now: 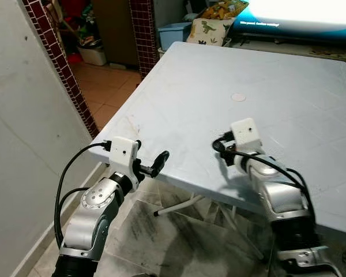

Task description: Hang keys on a hook

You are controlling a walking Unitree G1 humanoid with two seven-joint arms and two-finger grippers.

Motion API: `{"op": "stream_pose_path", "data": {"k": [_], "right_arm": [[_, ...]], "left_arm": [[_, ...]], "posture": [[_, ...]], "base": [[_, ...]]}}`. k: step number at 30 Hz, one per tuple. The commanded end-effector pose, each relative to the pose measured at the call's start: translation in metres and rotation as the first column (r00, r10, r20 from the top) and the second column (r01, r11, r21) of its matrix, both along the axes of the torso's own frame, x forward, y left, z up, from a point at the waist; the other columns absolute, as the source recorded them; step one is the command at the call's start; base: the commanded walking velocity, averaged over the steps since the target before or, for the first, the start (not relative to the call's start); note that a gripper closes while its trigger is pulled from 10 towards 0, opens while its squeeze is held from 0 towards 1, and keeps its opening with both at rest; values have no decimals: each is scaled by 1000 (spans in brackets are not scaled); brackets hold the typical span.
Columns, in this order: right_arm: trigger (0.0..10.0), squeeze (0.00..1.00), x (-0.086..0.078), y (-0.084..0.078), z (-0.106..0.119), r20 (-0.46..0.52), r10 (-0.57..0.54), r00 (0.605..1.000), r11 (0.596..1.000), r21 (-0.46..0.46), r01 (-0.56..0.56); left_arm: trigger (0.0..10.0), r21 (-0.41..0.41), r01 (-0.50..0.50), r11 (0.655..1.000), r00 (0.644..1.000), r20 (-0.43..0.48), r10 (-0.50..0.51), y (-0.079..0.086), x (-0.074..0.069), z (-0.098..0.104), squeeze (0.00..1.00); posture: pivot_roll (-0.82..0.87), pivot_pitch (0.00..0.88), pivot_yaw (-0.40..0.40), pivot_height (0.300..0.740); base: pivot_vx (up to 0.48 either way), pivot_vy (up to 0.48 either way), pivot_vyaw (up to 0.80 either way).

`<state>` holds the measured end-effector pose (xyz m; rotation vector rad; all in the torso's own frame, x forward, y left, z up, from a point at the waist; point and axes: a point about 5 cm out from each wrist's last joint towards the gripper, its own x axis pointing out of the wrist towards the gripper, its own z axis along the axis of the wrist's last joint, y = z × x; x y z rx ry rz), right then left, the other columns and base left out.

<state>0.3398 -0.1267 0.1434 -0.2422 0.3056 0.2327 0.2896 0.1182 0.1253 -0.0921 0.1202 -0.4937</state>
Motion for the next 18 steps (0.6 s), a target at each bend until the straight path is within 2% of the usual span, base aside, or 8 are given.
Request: {"op": "stream_pose_path", "data": {"k": [1,2,6,10,14,18], "right_arm": [[10000,0,3,12,6,22,30,999,999,14,-31],[10000,0,2,18,6,21,48,999,999,18,-48],[10000,0,0,21,4,16,45,999,999,15,-46],[10000,0,-1,21,6,25,17,1000,1000,11,-17],[10000,0,-5,16,7,21,-58,998,998,32,57],[10000,0,-15,15,6,30,-79,996,997,18,78]], "left_arm": [[10000,7,7,1000,1000,7,-7,0,0,3,0],[10000,4,10,1000,1000,8,-10,0,0,4,0],[10000,2,11,1000,1000,8,-11,-1,0,4,0],[10000,-4,16,1000,1000,7,-16,-1,-1,4,0],[10000,-20,40,999,999,7,-40,-4,-3,4,0],[10000,-38,70,997,998,5,-70,-7,-4,5,0]], "posture": [[1,48,97,740],[6,46,95,740],[6,47,92,740],[4,47,91,740],[3,47,92,740],[-3,48,89,740]], "base": [[0,0,0],[0,0,0],[0,0,0],[0,0,0],[0,0,0],[0,0,0]]}}
